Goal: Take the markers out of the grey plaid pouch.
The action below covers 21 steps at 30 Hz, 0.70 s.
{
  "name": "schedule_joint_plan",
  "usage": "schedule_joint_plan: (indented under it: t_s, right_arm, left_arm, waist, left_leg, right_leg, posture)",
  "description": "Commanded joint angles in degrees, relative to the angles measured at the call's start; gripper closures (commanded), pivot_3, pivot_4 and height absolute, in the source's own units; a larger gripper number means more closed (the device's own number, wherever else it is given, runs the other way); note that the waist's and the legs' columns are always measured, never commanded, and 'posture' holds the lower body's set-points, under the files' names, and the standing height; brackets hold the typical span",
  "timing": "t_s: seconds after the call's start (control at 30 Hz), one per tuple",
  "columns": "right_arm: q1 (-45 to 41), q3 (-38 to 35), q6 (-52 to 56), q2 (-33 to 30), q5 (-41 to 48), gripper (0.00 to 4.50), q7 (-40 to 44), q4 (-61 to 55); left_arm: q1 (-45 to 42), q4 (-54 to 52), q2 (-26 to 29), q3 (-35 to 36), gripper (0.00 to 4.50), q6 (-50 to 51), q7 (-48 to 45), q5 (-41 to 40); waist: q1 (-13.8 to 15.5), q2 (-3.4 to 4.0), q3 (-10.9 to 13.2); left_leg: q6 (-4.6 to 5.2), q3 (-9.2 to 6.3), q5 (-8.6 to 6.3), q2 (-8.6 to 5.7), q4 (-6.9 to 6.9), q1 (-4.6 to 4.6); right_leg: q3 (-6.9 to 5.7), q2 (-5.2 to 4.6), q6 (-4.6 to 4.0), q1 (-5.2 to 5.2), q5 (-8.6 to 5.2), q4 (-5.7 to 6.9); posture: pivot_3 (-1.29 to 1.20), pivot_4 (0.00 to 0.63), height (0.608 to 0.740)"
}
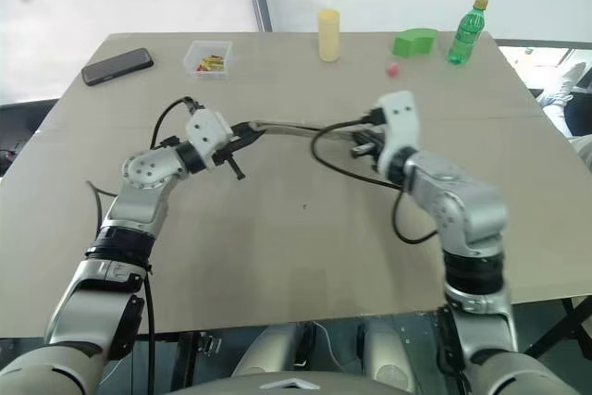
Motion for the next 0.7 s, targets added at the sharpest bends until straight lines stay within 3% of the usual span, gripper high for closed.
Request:
schedule_joint_plan:
  t_s: [0.03, 0.2, 0.3, 0.43, 0.57, 0.7]
  right_arm:
    - [2.6, -3.1, -1.5, -4.1, -4.4, 4.49, -2.9, 1.9]
    - [5.6, 0.2, -3.2, -9.2, -3.8, 4.49, 1.7, 0.3]
    - [6.8, 1.1, -3.8, -9.9, -1.2, 3.57, 5.0, -3.9]
    - [8.8, -0.6, -1.9, -9.4, 4.5, 1.81, 8.2, -11.7]
    - [10.8, -8.6, 1.3, -7.5, 15.4, 1.81, 10.0, -19.5]
    - [9.7, -14.7, 4.1, -3.2, 26.1, 1.81, 6.8, -21.6]
  left_arm:
    - [-2.0, 1.2, 1.3, 3.4, 4.50, 1.6, -1.2, -2.3]
    - [-2.9, -0.2, 0.8, 3.0, 4.50, 4.4, -2.3, -2.0]
    - [-2.7, -2.3, 0.2, 2.2, 4.50, 5.0, -2.5, -1.5]
    - [-1.6, -4.6, -0.4, 0.6, 4.50, 4.3, -2.2, 0.3]
    - [-1.5, -5.6, -0.5, 0.3, 4.50, 4.1, -2.1, 1.4]
    - [-1.9, -5.8, -0.9, 0.4, 4.50, 4.4, -2.0, 1.7]
  waist:
    - [0.0, 0.00, 0.0]
    - [-0.1, 0.02, 0.0]
    - [-0.1, 0.02, 0.0]
    - [0.0, 0.02, 0.0]
    - [0.1, 0.02, 0.0]
    - [0.2, 0.01, 0.0]
  left_leg:
    - [0.01, 0.02, -0.01, 0.00, 0.00, 0.00]
    - [0.03, 0.06, -0.02, 0.02, 0.00, 0.01]
    - [0.04, 0.05, -0.02, 0.03, -0.01, 0.01]
    - [0.05, 0.04, -0.03, 0.04, -0.01, -0.01]
    - [0.06, 0.01, -0.04, 0.04, -0.01, -0.01]
    - [0.07, -0.01, -0.04, 0.05, 0.00, 0.00]
  right_leg:
    - [0.01, -0.01, 0.00, 0.00, 0.00, 0.00]
    - [0.08, 0.00, 0.00, -0.01, 0.00, 0.03]
    - [0.10, 0.00, 0.00, -0.01, 0.00, -0.02]
    - [0.18, -0.02, 0.00, 0.00, 0.00, -0.05]
    - [0.27, -0.03, 0.00, 0.03, 0.00, -0.06]
    - [0.25, -0.03, 0.00, 0.06, 0.00, -0.07]
  posture:
    - [0.00, 0.150, 0.740]
    - [0.00, 0.150, 0.740]
    - [0.00, 0.150, 0.740]
    - [0.00, 0.150, 0.740]
    - [0.00, 0.150, 0.740]
    - [0.00, 0.150, 0.740]
